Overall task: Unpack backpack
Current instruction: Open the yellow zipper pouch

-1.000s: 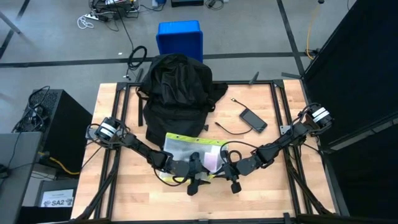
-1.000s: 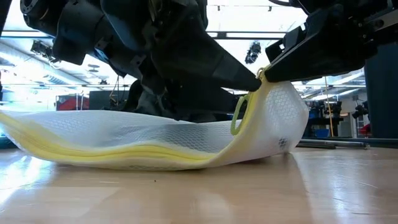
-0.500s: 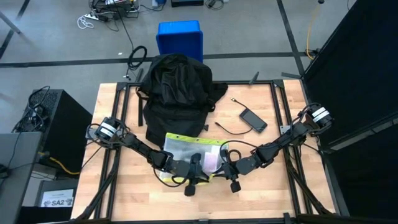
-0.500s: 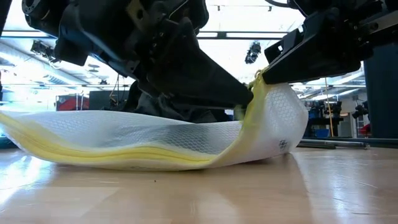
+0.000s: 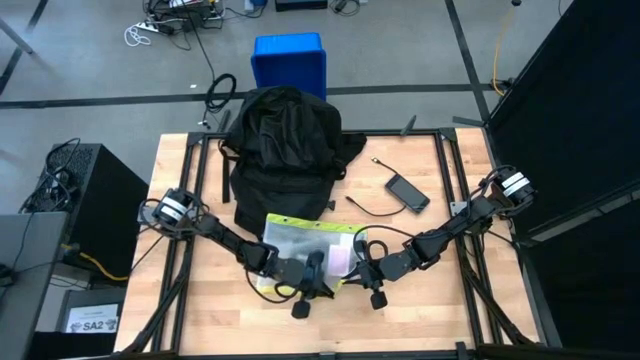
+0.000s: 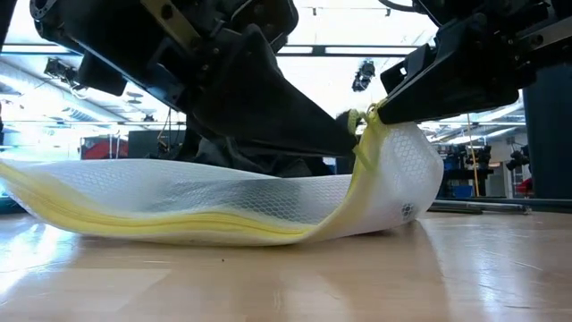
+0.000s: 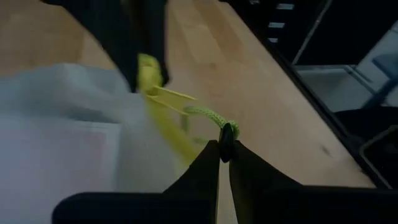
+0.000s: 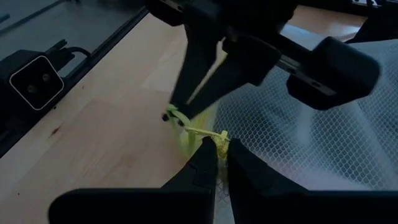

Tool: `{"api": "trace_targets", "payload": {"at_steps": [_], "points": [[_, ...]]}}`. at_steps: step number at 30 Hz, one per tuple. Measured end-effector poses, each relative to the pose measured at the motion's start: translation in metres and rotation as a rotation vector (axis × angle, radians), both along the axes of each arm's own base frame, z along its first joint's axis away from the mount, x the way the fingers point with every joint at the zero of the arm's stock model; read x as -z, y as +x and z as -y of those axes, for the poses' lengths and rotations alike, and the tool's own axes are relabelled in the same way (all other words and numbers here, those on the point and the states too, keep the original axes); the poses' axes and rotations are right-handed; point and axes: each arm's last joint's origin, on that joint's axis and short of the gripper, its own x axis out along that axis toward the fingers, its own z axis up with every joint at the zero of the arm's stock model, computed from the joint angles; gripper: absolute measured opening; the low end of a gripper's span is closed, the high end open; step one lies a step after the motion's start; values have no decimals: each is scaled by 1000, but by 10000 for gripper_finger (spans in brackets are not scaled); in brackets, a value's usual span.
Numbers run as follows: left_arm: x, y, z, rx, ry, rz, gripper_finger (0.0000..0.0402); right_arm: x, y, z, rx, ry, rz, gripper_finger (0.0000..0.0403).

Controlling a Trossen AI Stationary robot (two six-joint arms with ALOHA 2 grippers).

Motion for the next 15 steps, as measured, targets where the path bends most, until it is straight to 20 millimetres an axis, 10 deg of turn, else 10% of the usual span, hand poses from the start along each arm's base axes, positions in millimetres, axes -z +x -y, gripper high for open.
{"api": "trace_targets", "payload": {"at_steps": [15], "points": [[17,-28,25,-29,44,-279,0,1,-1,0,0,-7,-15,0]]}}
